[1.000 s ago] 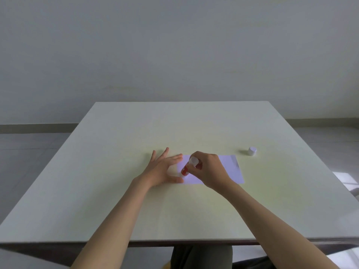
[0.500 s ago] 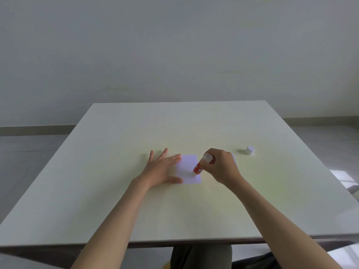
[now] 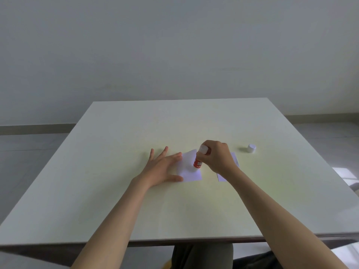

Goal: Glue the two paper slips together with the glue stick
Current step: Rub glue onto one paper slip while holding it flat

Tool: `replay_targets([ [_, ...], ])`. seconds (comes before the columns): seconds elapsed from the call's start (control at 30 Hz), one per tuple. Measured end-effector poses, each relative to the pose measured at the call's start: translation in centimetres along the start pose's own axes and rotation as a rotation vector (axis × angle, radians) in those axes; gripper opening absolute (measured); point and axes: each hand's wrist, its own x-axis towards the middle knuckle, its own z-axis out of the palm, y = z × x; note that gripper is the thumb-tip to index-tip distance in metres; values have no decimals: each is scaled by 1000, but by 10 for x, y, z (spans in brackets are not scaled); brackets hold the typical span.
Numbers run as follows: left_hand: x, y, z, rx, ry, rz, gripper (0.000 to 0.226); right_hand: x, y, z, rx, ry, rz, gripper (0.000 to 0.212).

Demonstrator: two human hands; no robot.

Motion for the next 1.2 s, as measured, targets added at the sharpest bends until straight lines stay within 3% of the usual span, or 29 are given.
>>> replay_targets([
  [0.43, 0, 1, -2, 62, -27, -18, 88, 16, -5, -3, 64, 86, 36, 24],
  [0.57, -1, 2, -2, 54, -29, -20, 87, 21, -5, 0, 81, 113, 16, 16],
  [0.93, -1, 2, -2, 55, -28, -13, 86, 15, -2, 21, 104, -2, -2, 9],
  [1.2, -2, 3, -3, 28, -23, -21, 83, 15, 9, 10, 60, 49, 29, 13],
])
